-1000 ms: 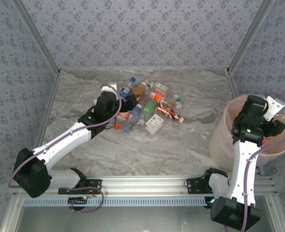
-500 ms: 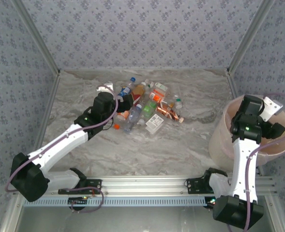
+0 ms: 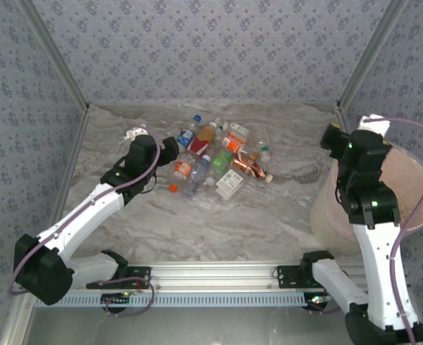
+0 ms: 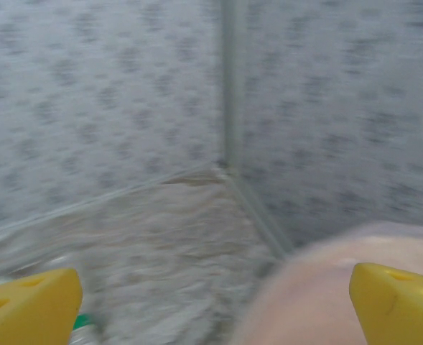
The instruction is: Put the plastic bottles in the bin
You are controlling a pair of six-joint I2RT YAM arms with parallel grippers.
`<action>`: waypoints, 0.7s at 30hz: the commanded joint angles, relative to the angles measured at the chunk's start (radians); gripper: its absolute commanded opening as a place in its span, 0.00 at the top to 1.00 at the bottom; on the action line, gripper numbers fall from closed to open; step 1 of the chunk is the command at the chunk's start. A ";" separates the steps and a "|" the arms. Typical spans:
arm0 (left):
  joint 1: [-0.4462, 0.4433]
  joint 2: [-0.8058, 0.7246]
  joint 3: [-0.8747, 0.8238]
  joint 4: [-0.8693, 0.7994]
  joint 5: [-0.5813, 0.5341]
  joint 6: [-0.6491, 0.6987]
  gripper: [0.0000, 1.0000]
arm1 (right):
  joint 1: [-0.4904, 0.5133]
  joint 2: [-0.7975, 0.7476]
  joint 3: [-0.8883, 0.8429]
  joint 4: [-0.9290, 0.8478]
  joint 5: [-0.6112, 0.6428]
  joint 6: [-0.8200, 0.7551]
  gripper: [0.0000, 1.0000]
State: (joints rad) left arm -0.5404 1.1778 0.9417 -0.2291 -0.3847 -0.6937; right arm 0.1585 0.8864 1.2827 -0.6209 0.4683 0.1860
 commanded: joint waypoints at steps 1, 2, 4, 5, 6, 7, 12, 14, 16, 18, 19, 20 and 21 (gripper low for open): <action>0.017 -0.007 -0.004 -0.068 -0.034 -0.059 0.02 | 0.079 0.091 0.005 0.057 -0.256 -0.038 0.01; 0.023 -0.005 -0.007 -0.074 -0.034 -0.068 0.02 | 0.097 0.120 0.003 0.072 -0.322 -0.055 0.01; 0.034 -0.003 -0.013 -0.078 -0.030 -0.085 0.02 | 0.133 0.180 0.004 0.088 -0.406 -0.075 0.01; 0.039 -0.002 -0.015 -0.078 -0.026 -0.092 0.02 | 0.147 0.214 0.004 0.093 -0.419 -0.090 0.01; 0.043 -0.001 -0.020 -0.078 -0.023 -0.098 0.02 | 0.157 0.246 0.004 0.094 -0.417 -0.100 0.01; 0.045 0.001 -0.023 -0.076 -0.021 -0.103 0.02 | 0.162 0.276 0.004 0.092 -0.421 -0.106 0.01; 0.054 0.009 -0.035 -0.079 -0.016 -0.115 0.02 | 0.182 0.434 0.023 0.065 -0.467 -0.158 0.02; 0.056 0.013 -0.037 -0.082 -0.014 -0.121 0.02 | 0.189 0.493 0.033 0.049 -0.446 -0.178 0.03; 0.058 0.017 -0.041 -0.081 -0.016 -0.129 0.02 | 0.190 0.546 0.037 0.042 -0.443 -0.195 0.05; 0.059 0.019 -0.046 -0.078 -0.015 -0.133 0.02 | 0.191 0.595 0.039 0.035 -0.469 -0.209 0.06; 0.059 0.021 -0.048 -0.077 -0.015 -0.136 0.02 | 0.191 0.614 0.039 0.036 -0.479 -0.215 0.06; 0.059 0.024 -0.051 -0.075 -0.014 -0.139 0.02 | 0.190 0.637 0.040 0.037 -0.495 -0.220 0.06; 0.060 0.026 -0.052 -0.075 -0.015 -0.142 0.02 | 0.190 0.660 0.042 0.035 -0.512 -0.217 0.05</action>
State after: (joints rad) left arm -0.4877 1.1957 0.9043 -0.2958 -0.3897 -0.8143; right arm 0.3450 1.5127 1.2896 -0.5552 0.0101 0.0051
